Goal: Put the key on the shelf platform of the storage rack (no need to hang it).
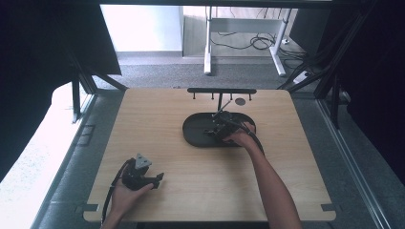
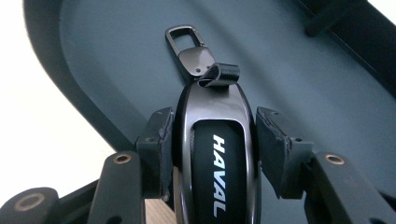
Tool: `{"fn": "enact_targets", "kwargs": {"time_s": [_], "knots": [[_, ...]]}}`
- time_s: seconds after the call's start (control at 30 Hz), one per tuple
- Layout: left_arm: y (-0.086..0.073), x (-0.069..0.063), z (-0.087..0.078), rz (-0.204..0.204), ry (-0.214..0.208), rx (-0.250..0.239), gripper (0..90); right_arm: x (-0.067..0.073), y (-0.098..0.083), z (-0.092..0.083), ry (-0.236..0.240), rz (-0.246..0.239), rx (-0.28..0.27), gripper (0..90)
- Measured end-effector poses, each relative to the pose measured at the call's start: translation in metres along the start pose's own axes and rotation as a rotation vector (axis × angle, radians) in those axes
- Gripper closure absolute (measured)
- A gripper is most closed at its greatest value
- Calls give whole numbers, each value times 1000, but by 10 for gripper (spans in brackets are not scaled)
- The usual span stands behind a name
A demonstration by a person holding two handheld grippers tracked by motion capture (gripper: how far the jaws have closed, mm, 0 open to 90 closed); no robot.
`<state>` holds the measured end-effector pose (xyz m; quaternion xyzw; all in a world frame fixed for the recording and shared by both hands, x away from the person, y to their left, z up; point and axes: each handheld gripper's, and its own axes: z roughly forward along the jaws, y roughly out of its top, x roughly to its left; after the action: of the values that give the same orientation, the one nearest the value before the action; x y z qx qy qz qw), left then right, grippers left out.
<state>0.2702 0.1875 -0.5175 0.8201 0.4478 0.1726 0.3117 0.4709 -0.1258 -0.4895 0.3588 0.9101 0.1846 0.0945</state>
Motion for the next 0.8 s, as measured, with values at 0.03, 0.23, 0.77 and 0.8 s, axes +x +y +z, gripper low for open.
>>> {"fn": "enact_targets", "kwargs": {"time_s": [0.03,0.23,0.77,0.8], "knots": [[0,0,0,1,0,1,248,-1,-1,1,0,2,1,489],[0,0,0,0,0,3,247,-9,-7,4,-8,17,4,488],[0,-1,1,9,-4,16,245,-8,-8,-7,-39,57,-54,400],[0,-1,1,9,-4,16,245,-8,-8,-10,-37,57,-62,397]]}}
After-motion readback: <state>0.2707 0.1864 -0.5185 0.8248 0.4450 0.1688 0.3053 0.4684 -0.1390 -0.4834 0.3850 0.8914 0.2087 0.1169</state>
